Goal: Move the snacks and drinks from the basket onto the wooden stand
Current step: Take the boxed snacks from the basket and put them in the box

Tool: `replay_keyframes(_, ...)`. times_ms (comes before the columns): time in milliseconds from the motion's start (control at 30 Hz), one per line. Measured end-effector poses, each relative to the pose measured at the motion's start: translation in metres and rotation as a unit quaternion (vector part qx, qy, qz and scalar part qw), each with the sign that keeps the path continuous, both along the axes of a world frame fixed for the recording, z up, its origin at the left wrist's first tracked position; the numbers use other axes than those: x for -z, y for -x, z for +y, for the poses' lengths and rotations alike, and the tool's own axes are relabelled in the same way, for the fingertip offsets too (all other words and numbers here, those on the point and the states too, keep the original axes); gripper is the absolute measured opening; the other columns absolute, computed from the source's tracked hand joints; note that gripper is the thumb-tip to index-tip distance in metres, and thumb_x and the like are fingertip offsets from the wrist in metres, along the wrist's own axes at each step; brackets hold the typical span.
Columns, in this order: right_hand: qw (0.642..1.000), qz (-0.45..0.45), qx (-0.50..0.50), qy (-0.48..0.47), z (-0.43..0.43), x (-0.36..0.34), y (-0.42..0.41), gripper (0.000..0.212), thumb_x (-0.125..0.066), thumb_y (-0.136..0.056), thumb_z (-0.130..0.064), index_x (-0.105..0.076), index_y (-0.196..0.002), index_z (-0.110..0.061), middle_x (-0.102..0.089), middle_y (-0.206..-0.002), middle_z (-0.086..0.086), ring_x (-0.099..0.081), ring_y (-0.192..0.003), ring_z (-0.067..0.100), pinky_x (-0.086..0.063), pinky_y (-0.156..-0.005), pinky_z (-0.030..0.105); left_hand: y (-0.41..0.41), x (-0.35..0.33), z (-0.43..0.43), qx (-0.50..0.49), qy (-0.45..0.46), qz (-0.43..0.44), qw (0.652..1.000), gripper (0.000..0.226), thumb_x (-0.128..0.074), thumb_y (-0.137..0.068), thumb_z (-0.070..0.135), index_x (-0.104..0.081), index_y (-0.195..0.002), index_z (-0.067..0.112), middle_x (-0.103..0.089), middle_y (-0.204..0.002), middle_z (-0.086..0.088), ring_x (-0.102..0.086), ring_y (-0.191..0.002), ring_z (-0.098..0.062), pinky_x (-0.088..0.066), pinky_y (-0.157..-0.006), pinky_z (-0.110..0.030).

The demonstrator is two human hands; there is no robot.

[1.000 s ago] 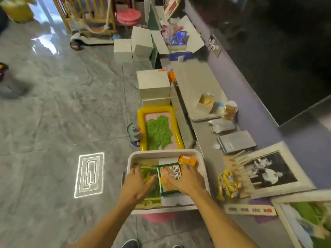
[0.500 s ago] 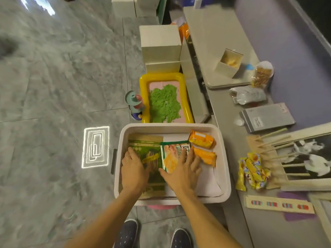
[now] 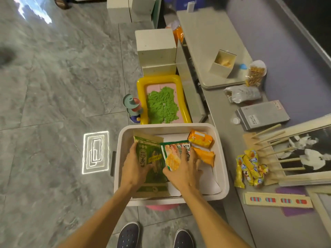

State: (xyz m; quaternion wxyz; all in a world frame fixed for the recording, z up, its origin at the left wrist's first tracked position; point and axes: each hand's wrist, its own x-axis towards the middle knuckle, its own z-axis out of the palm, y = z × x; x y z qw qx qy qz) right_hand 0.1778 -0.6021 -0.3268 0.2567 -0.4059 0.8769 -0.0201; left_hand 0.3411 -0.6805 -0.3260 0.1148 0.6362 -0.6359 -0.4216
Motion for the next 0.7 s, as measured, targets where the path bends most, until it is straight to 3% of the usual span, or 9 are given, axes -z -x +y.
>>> replay_keyframes(100,0.999,-0.001,0.011,0.037,-0.001,-0.027,-0.001,0.111,-0.060,-0.077,-0.079,-0.022,-0.168,-0.027,-0.007,-0.174,0.005,-0.025,-0.151,0.040,-0.047,-0.109,0.059,-0.006,-0.024,-0.009,0.015,0.020,0.038,0.999,0.107,-0.093,-0.077,0.021,-0.027,-0.159,0.038,-0.058,-0.144,0.007,-0.058,-0.131,-0.018,-0.053,-0.107,-0.050)
replay_keyframes(233,0.997,0.002,0.014,0.074,-0.003,-0.094,0.013,0.114,-0.063,-0.078,-0.079,-0.020,-0.169,-0.027,-0.011,-0.174,0.005,-0.023,-0.152,0.041,-0.042,-0.115,0.057,-0.009,-0.096,-0.021,0.027,0.047,0.083,0.995,0.101,-0.091,-0.078,0.015,-0.033,-0.157,0.039,-0.058,-0.140,0.013,-0.059,-0.122,-0.009,-0.055,-0.100,-0.035)
replay_keyframes(400,0.993,0.026,0.024,0.116,-0.010,-0.224,0.049,0.108,-0.060,-0.076,-0.079,-0.029,-0.164,-0.025,-0.023,-0.169,0.007,-0.038,-0.139,0.041,-0.051,-0.103,0.059,0.003,-0.228,-0.043,0.043,0.078,0.125,0.988,0.102,-0.089,-0.081,0.015,-0.030,-0.162,0.035,-0.061,-0.127,0.019,-0.062,-0.113,-0.010,-0.054,-0.088,-0.027)
replay_keyframes(500,0.987,0.042,0.028,0.150,-0.010,-0.321,0.074,0.104,-0.066,-0.079,-0.074,-0.030,-0.164,-0.027,-0.022,-0.170,0.006,-0.036,-0.142,0.041,-0.049,-0.104,0.060,0.017,-0.319,-0.054,0.061,0.114,0.151,0.980,0.101,-0.088,-0.080,0.012,-0.032,-0.160,0.035,-0.056,-0.117,0.032,-0.063,-0.111,-0.012,-0.053,-0.085,-0.022)
replay_keyframes(600,0.980,0.052,0.030,0.188,-0.002,-0.418,0.094,0.102,-0.067,-0.081,-0.074,-0.029,-0.164,-0.031,-0.022,-0.171,0.006,-0.035,-0.147,0.043,-0.047,-0.106,0.062,0.029,-0.408,-0.059,0.073,0.156,0.166,0.971,0.102,-0.091,-0.077,0.014,-0.034,-0.160,0.033,-0.057,-0.115,0.032,-0.065,-0.109,-0.014,-0.056,-0.090,-0.032)
replay_keyframes(700,0.975,0.065,0.020,0.209,0.011,-0.505,0.109,0.106,-0.070,-0.081,-0.078,-0.027,-0.165,-0.029,-0.023,-0.171,0.006,-0.034,-0.150,0.042,-0.043,-0.112,0.061,0.040,-0.490,-0.059,0.077,0.178,0.181,0.964,0.106,-0.093,-0.075,0.020,-0.033,-0.162,0.030,-0.063,-0.124,0.015,-0.067,-0.108,-0.015,-0.060,-0.091,-0.040)
